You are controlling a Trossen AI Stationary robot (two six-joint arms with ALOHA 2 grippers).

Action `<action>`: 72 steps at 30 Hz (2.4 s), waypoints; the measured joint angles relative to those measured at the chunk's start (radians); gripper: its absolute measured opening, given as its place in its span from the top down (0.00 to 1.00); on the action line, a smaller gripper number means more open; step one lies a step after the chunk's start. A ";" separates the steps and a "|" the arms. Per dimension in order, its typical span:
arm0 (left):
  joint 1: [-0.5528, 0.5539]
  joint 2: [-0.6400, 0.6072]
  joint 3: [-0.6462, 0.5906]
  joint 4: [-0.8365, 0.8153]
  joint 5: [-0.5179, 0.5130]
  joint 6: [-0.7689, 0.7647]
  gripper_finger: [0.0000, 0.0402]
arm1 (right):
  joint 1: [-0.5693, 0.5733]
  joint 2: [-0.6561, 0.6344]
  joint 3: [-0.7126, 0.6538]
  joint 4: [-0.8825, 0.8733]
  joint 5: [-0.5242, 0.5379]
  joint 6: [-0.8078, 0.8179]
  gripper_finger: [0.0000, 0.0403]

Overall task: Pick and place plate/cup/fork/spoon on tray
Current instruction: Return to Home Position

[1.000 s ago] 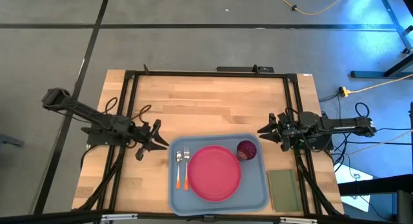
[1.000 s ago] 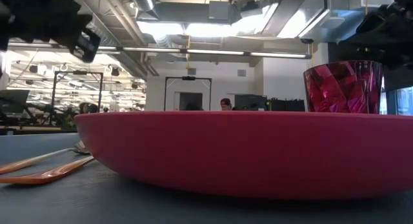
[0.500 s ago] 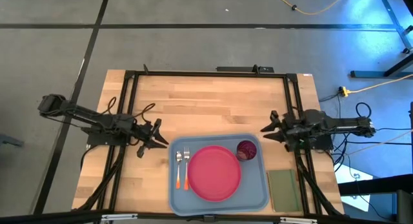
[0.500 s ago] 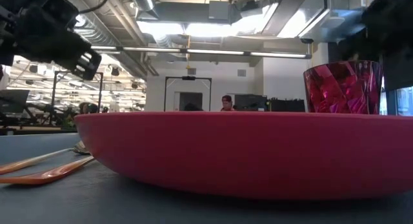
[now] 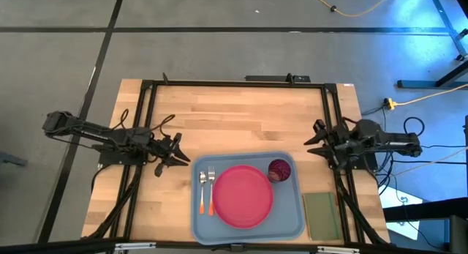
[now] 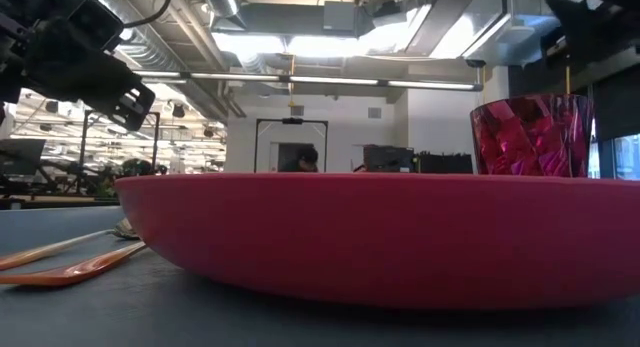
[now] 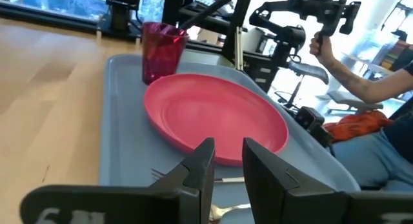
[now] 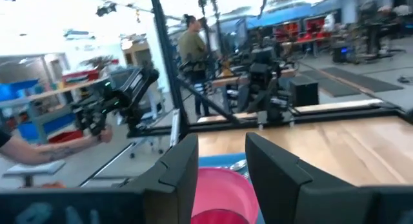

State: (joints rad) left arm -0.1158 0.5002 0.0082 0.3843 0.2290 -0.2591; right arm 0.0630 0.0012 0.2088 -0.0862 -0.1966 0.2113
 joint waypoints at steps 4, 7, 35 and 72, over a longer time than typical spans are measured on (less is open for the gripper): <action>0.000 -0.012 0.000 -0.013 0.002 -0.019 0.82 | 0.000 0.000 -0.056 0.081 0.019 0.019 0.67; 0.000 -0.012 0.000 -0.012 0.002 -0.024 0.82 | 0.000 0.000 -0.084 0.132 0.018 0.020 0.67; -0.001 -0.012 0.000 -0.009 0.027 -0.073 0.82 | 0.000 0.000 -0.202 0.114 0.197 -0.011 0.67; 0.018 -0.498 0.000 -0.307 0.043 0.012 0.82 | 0.000 0.003 -0.201 0.113 0.195 -0.033 0.67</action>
State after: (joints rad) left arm -0.0973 0.0024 0.0086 0.0769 0.2718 -0.2466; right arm 0.0628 0.0040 0.0074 0.0264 -0.0017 0.1781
